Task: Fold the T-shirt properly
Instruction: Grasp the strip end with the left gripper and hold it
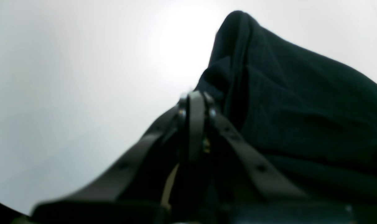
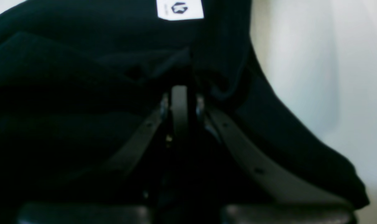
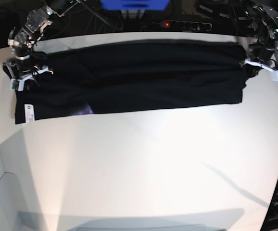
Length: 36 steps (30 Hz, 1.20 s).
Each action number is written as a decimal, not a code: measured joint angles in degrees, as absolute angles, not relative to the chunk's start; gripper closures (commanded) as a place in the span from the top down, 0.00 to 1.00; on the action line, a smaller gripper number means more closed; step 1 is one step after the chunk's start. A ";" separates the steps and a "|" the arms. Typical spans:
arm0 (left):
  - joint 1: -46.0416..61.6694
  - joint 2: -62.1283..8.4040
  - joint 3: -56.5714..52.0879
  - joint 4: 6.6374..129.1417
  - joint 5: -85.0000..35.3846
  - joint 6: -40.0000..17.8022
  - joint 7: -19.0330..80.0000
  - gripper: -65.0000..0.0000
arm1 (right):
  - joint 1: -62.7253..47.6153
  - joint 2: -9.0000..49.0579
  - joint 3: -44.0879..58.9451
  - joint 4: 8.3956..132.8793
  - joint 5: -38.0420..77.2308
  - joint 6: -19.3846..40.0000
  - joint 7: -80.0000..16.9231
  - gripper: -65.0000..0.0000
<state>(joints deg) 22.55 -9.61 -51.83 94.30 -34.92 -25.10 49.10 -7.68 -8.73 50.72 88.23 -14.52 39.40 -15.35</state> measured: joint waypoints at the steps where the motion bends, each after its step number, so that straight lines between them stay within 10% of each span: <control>1: 22.55 -9.63 -51.83 94.30 -34.94 -25.10 49.08 0.00 | -7.68 -8.73 50.72 88.20 -14.52 39.42 -15.35 0.00; 23: 20.36 -7.01 -54.02 91.77 -33.91 -25.06 49.23 0.01 | -7.66 -8.73 50.72 88.20 -14.37 39.40 -15.35 0.00; 36: 19.99 -7.09 -54.35 90.91 -34.09 -24.69 48.62 0.62 | -7.66 -8.73 50.72 88.20 -14.33 39.42 -15.35 0.00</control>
